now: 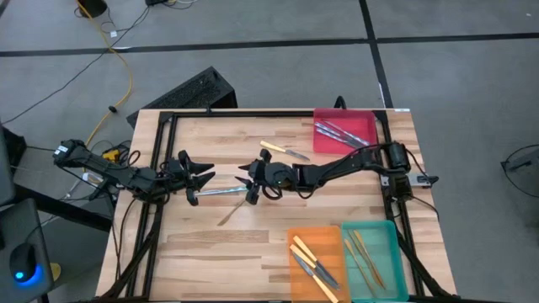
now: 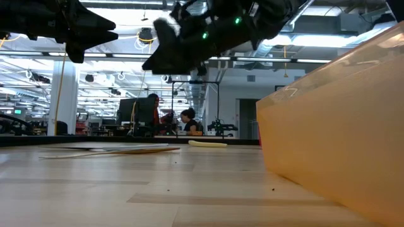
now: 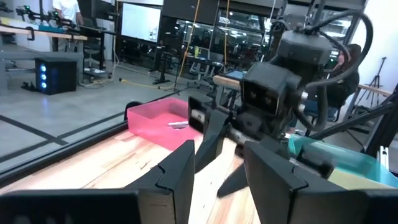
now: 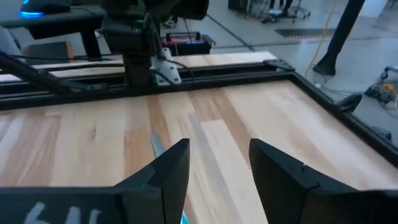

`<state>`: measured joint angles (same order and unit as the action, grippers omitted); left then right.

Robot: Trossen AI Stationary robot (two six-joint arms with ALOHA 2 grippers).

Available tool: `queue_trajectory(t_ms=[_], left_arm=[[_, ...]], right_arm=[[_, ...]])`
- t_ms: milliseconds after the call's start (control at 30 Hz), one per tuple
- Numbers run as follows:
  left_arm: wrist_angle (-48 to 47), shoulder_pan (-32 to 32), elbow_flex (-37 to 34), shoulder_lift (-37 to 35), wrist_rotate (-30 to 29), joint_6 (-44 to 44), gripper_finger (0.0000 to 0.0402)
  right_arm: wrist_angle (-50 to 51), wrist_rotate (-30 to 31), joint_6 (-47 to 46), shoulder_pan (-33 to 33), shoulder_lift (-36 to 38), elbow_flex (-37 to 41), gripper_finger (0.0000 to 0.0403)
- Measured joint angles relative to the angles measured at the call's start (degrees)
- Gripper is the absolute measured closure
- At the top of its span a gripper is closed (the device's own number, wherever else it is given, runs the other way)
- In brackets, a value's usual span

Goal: Sort silverware by color (type)
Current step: Put the blue patterned knife into the red bin

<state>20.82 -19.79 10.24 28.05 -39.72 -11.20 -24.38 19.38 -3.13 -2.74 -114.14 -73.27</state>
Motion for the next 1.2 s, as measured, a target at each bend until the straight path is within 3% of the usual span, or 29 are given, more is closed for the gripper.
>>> queue_trajectory(t_ms=[467, 767, 1033, 1200], left_arm=[[-7.9, 0.0, 0.0, 0.3, 0.0, -6.2, 0.028], [-18.5, 0.0, -0.1, 0.5, -4.5, -17.3, 0.028], [-21.6, 0.0, -0.1, 0.6, -5.4, -20.6, 0.028], [-21.6, 0.0, -0.1, 0.6, -5.4, -21.0, 0.028]], right_arm=[[-8.1, -1.7, -0.1, -0.2, -13.8, -3.4, 0.0211], [2.0, -1.7, -7.5, -0.1, -17.0, -3.3, 0.0211], [4.8, -1.0, -14.2, -0.4, -17.1, -3.3, 0.0212], [4.0, -0.8, -17.3, 0.2, -17.2, -3.3, 0.0245]])
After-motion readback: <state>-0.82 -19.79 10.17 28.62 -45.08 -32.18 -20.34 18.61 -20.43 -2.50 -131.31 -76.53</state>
